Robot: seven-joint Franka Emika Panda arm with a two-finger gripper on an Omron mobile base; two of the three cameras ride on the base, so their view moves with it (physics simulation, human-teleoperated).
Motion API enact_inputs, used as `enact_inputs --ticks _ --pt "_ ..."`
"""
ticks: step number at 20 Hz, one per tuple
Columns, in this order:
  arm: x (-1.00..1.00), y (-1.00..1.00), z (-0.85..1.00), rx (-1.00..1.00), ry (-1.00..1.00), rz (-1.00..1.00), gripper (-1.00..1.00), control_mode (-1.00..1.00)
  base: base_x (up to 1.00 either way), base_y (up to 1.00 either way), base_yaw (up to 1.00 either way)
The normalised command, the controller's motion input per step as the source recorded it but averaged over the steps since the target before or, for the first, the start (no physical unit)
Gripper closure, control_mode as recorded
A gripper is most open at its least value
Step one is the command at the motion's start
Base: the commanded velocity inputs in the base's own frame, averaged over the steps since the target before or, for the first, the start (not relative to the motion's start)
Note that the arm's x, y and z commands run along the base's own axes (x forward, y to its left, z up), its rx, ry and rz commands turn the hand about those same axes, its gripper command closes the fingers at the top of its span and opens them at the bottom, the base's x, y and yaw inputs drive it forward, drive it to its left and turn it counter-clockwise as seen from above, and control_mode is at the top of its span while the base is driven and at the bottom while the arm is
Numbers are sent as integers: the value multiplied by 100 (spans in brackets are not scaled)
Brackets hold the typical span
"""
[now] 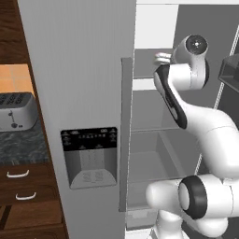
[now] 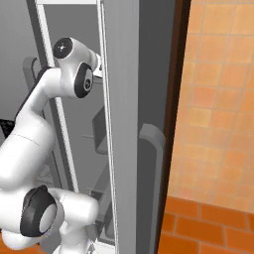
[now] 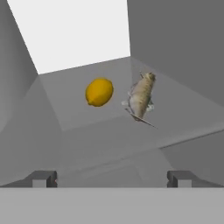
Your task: Place one lemon and one fish in each tupperware on the nearby counter, to pack two identical lunches.
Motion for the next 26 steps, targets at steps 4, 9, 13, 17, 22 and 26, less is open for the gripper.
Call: enact_inputs --ticks 4,9,13,17,22,26 --pt "91 -3 -2 0 4 0 -100 -100 0 0 0" --pt "87 -12 -2 0 3 0 -100 -100 0 0 0" --pt "69 -19 -16 0 0 0 -100 -100 0 0 0" --pt "45 -21 -28 0 0 0 -100 -100 0 0 0" --pt "60 -11 -23 0 0 0 -100 -100 0 0 0" --pt "58 -6 -16 0 0 0 -100 -100 0 0 0"
